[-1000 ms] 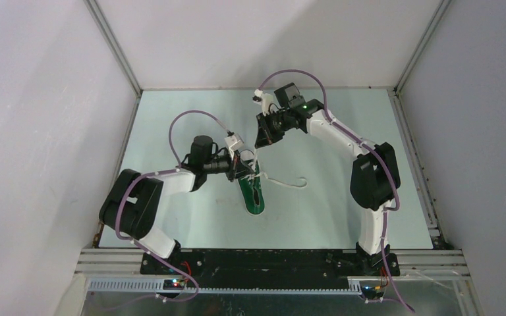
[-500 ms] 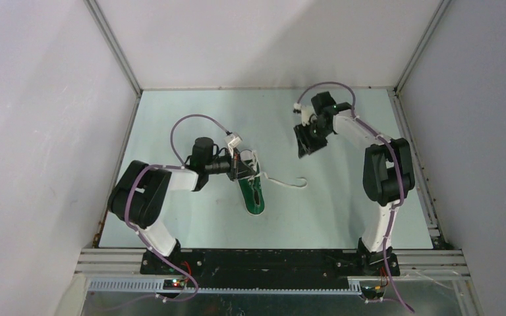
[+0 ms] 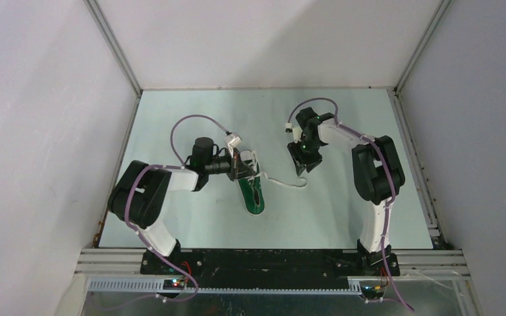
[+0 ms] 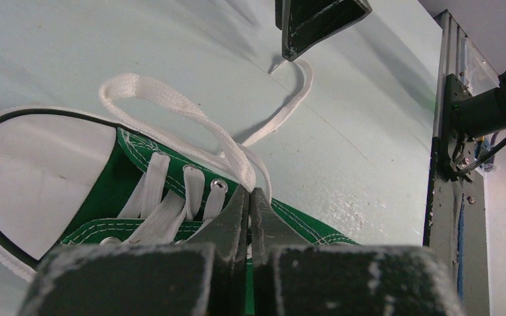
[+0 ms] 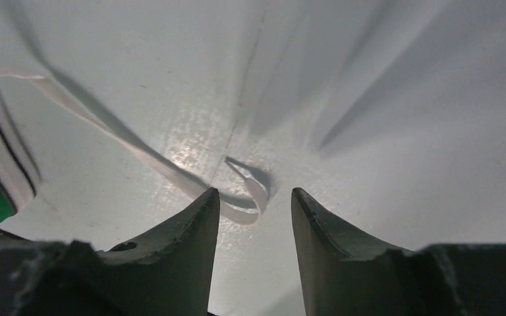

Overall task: Tie the shoes
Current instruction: Wrap the shoelace around the shoelace.

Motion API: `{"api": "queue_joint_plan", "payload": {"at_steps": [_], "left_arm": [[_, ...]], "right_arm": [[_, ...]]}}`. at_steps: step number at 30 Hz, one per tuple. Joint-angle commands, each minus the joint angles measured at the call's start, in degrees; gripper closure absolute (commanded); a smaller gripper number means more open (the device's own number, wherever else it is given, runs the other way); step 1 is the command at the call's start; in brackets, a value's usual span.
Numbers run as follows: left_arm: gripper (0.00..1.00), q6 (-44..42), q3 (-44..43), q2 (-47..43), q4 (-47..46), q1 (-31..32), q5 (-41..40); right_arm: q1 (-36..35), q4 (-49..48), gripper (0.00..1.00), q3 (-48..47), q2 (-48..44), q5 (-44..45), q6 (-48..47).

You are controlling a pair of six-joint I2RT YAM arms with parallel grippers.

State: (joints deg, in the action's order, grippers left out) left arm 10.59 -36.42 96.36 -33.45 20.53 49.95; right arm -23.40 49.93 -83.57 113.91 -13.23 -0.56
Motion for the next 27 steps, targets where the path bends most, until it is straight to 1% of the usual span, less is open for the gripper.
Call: {"api": "queue_joint_plan", "payload": {"at_steps": [1,6,7,12,13,15,18,19,24,27], "left_arm": [[1.00,0.6,-1.0,-0.3,-1.3,-0.2,1.1],[1.00,0.3,-1.0,-0.5,-1.0,-0.2,1.1],[1.00,0.2,-1.0,-0.6,-1.0,-0.2,1.1],[1.00,-0.3,-1.0,-0.6,-0.2,-0.2,1.4],[1.00,-0.3,-1.1,-0.5,0.0,-0.2,1.5],[1.00,-0.1,-1.4,-0.6,0.2,-0.2,1.8],[1.00,-0.1,-1.8,-1.0,0.7,-0.2,2.7],[1.00,-0.1,-1.9,-1.1,1.0,-0.2,2.9],[1.00,1.1,-1.8,-1.6,0.2,-0.2,5.7],[1.00,1.2,-1.5,-2.0,-0.5,-0.2,7.3]], "right_arm": [[-0.8,2.0,0.54,-0.1,0.5,5.3,1.5],[-1.4,2.1,0.60,2.7,0.3,7.0,1.4],[-1.6,1.8,0.64,2.9,0.4,6.7,1.5],[-2.0,1.1,0.72,2.1,3.4,6.6,0.8],[-2.0,0.9,0.83,0.9,4.1,6.6,0.8],[-1.5,0.7,1.00,-1.6,4.8,5.9,-0.7],[-0.6,-0.5,1.00,-8.7,5.1,5.2,-1.6],[-0.3,-1.4,1.00,-13.5,5.3,3.7,-1.8],[-1.3,-5.4,1.00,-29.8,7.7,-1.6,-1.7],[-3.3,-6.7,1.00,-33.8,10.6,-3.0,-1.2]]}}
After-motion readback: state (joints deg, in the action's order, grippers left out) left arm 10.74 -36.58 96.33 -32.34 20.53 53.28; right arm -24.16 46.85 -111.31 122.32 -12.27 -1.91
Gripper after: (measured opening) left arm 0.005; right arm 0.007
